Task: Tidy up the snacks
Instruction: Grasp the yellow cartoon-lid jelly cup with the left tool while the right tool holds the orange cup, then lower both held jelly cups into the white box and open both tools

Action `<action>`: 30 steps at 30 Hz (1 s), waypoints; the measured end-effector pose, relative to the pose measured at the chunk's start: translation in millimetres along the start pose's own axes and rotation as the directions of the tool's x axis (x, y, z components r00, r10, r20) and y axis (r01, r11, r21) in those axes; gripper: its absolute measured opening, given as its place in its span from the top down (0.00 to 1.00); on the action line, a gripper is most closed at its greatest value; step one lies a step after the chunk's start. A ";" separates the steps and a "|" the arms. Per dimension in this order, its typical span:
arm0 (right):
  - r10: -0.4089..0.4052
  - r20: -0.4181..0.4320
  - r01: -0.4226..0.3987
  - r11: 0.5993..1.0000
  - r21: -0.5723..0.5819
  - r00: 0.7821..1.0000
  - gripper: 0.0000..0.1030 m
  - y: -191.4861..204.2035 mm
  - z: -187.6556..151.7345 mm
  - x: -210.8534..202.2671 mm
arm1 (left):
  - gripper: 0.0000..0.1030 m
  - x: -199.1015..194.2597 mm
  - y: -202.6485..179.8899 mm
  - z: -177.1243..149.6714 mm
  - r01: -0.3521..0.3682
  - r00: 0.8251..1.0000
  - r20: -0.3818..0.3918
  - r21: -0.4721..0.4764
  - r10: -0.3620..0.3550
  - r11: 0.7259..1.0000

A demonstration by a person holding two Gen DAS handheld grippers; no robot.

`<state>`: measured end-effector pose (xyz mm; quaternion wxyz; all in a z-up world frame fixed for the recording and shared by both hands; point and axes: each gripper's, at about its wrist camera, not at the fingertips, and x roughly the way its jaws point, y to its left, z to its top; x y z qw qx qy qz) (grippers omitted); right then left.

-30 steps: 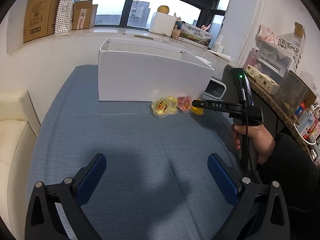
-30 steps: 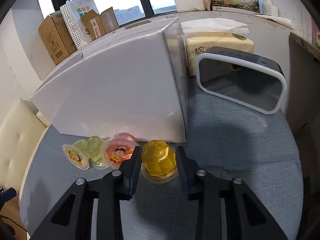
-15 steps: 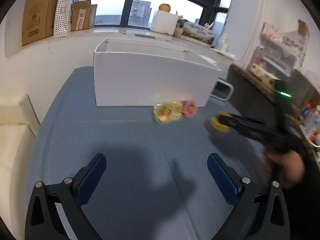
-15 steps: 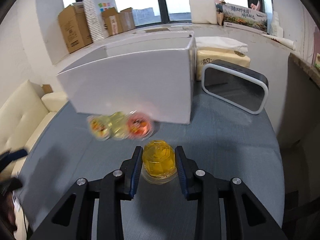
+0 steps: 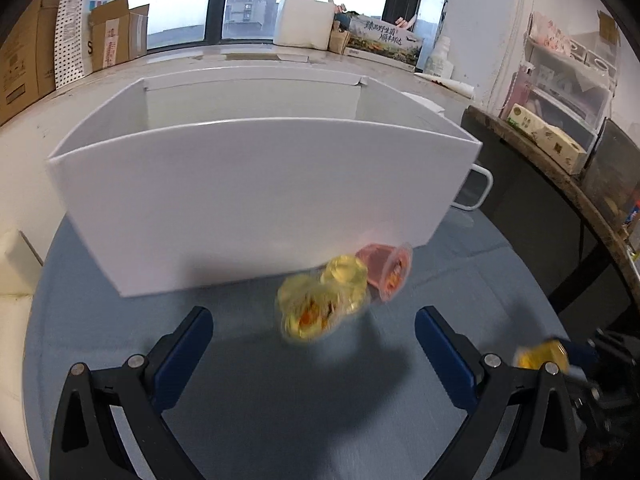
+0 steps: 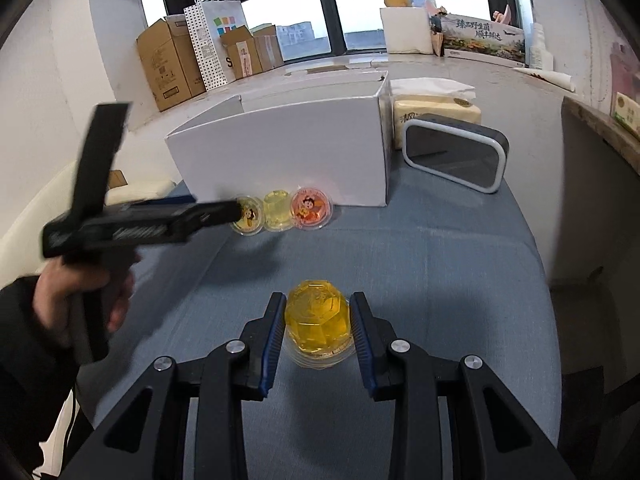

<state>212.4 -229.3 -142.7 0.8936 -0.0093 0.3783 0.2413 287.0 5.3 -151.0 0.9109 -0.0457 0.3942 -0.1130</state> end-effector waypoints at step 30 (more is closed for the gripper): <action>0.037 0.025 -0.036 0.999 -0.017 0.999 0.66 12.8 12.6 -10.6 | 0.53 -85.5 -10.3 -13.3 0.058 0.991 0.120 0.072 -0.066 0.996</action>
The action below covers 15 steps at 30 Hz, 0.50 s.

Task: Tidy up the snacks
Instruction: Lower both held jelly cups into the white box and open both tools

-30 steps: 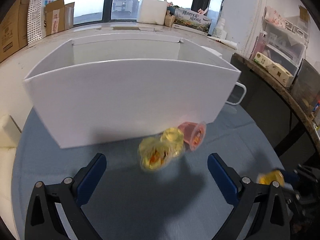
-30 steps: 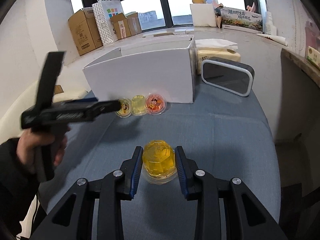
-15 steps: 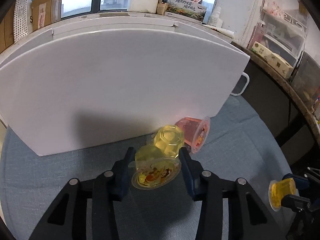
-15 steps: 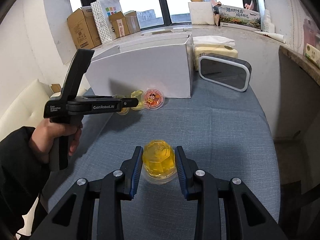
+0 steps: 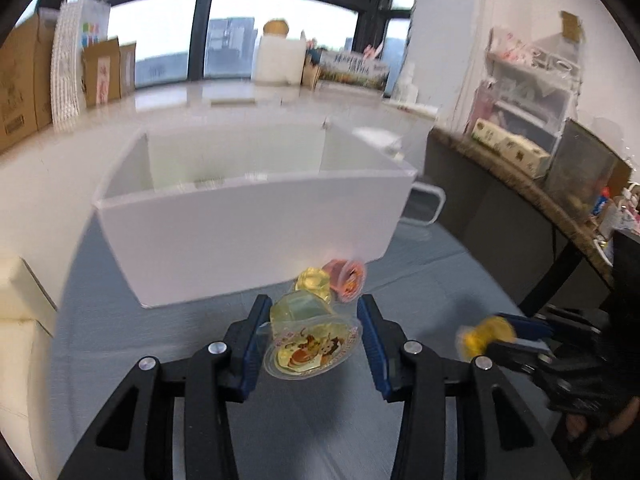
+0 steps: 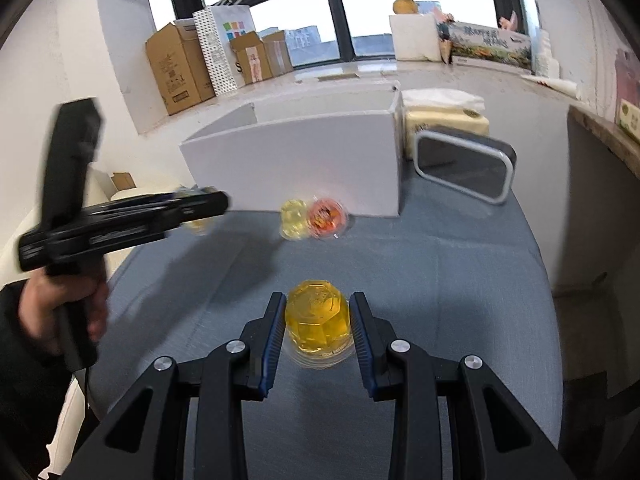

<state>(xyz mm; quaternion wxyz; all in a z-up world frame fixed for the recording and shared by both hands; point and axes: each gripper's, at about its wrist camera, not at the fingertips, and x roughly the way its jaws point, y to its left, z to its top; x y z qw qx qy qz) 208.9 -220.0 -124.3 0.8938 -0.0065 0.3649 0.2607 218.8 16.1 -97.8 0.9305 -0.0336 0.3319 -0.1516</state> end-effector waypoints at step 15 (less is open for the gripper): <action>0.060 0.099 -0.052 0.996 -0.077 0.993 0.66 21.4 103.5 27.4 | 0.53 -12.3 45.1 75.0 -0.033 0.994 0.105 -0.026 0.036 0.999</action>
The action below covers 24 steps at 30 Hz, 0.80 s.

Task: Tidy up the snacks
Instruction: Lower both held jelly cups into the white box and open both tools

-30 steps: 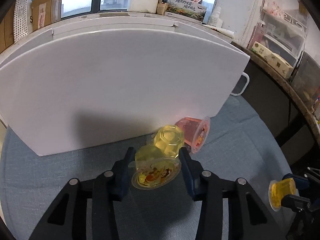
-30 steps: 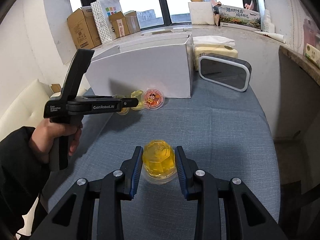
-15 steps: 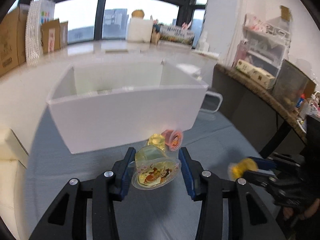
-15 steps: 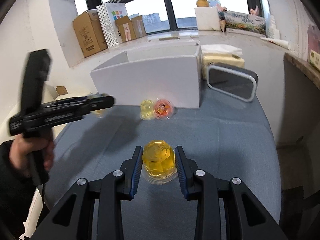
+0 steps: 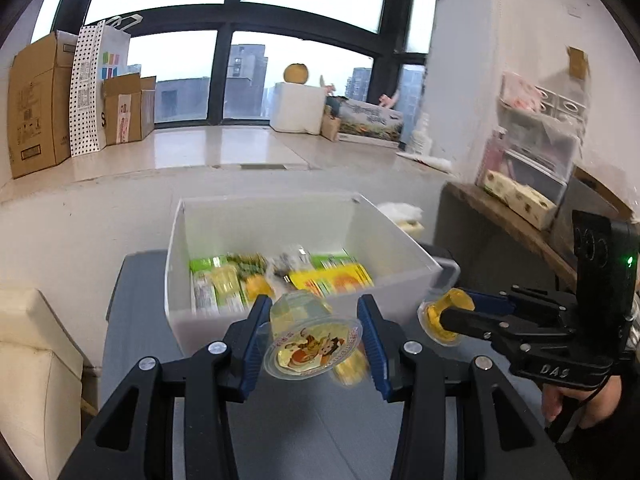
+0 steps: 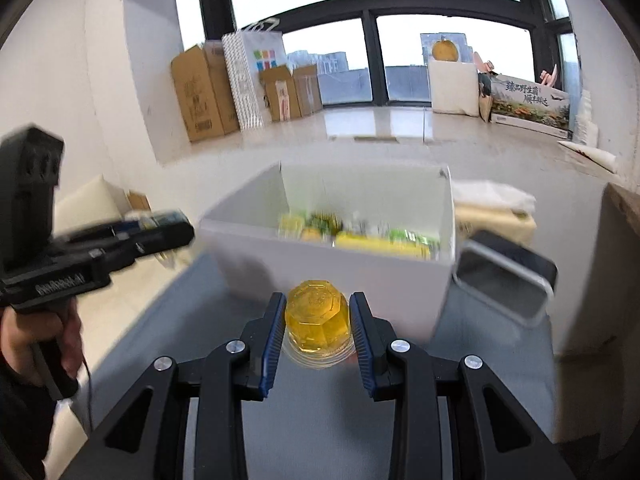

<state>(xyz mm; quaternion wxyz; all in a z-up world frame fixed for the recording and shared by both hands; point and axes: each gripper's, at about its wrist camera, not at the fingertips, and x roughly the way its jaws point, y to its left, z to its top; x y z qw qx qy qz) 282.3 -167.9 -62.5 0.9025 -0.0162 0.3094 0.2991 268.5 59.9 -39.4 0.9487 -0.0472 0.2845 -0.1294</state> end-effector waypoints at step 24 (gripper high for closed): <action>-0.043 0.045 0.037 0.991 0.125 0.998 0.00 -53.5 52.3 40.8 | 0.00 53.7 32.1 20.1 -0.049 0.995 -0.086 0.020 0.051 0.999</action>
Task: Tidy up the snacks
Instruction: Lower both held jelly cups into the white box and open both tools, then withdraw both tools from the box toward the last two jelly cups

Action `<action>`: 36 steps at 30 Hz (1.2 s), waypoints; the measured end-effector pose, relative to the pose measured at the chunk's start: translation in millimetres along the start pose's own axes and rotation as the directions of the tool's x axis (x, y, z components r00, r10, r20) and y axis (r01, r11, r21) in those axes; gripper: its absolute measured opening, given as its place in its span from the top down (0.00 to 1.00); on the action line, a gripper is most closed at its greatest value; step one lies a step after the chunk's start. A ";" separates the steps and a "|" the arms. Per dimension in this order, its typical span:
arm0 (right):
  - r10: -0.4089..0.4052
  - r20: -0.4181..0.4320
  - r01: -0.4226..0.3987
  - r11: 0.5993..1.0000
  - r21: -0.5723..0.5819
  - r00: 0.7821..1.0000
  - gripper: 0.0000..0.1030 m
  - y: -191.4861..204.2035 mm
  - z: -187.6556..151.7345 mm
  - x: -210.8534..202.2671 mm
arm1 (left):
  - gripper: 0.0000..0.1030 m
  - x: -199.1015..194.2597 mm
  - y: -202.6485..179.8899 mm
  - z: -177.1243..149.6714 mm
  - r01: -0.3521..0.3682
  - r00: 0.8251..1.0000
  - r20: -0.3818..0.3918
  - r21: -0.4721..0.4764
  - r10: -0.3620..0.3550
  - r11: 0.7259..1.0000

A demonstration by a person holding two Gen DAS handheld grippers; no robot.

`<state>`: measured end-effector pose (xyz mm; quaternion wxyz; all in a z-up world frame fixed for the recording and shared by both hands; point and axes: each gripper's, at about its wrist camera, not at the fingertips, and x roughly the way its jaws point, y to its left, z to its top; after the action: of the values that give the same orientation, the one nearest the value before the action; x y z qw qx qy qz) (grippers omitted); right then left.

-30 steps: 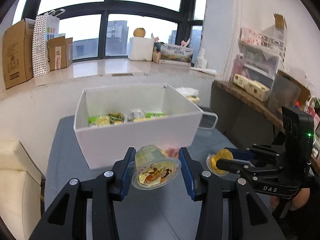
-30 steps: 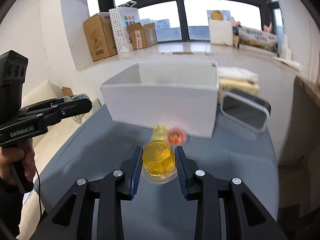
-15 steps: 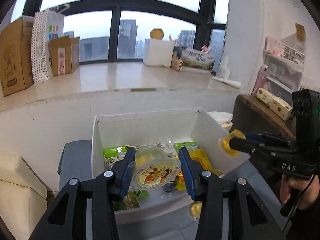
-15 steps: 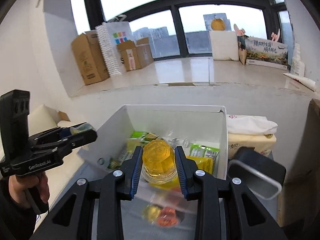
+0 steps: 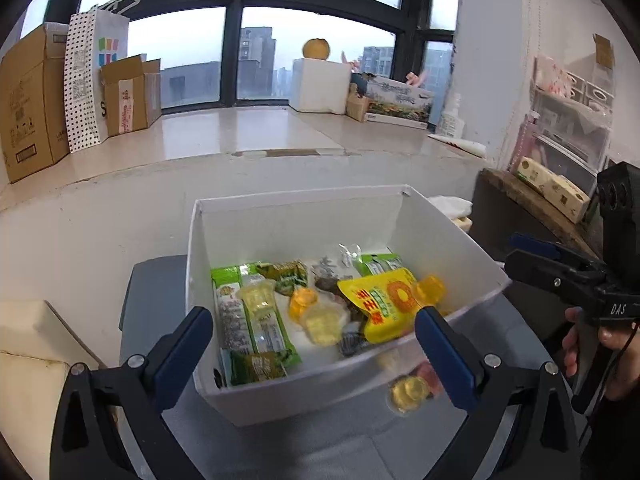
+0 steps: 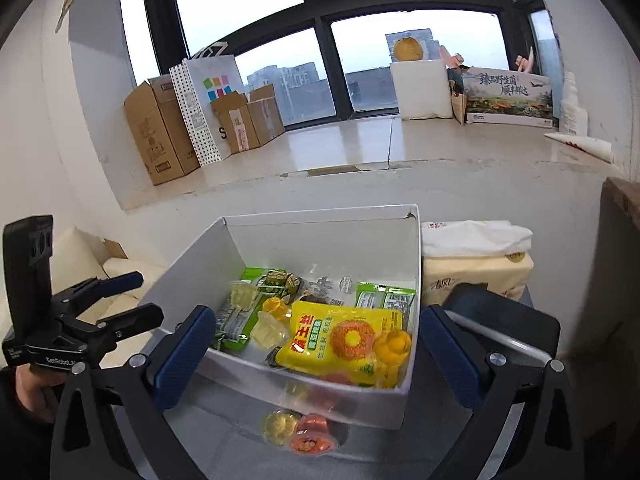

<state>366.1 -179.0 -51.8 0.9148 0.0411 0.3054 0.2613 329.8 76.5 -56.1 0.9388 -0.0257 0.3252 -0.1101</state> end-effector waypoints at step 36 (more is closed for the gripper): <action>-0.019 -0.218 0.007 0.998 -0.055 0.976 0.00 21.0 -125.8 22.7 | 0.00 -134.9 -47.9 -170.5 0.032 0.999 0.044 -0.147 -0.026 0.989</action>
<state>299.0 -160.2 -161.0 0.8781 -0.0144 0.3971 0.2664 112.5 63.9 -103.0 0.9393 -0.1021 0.3123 -0.0987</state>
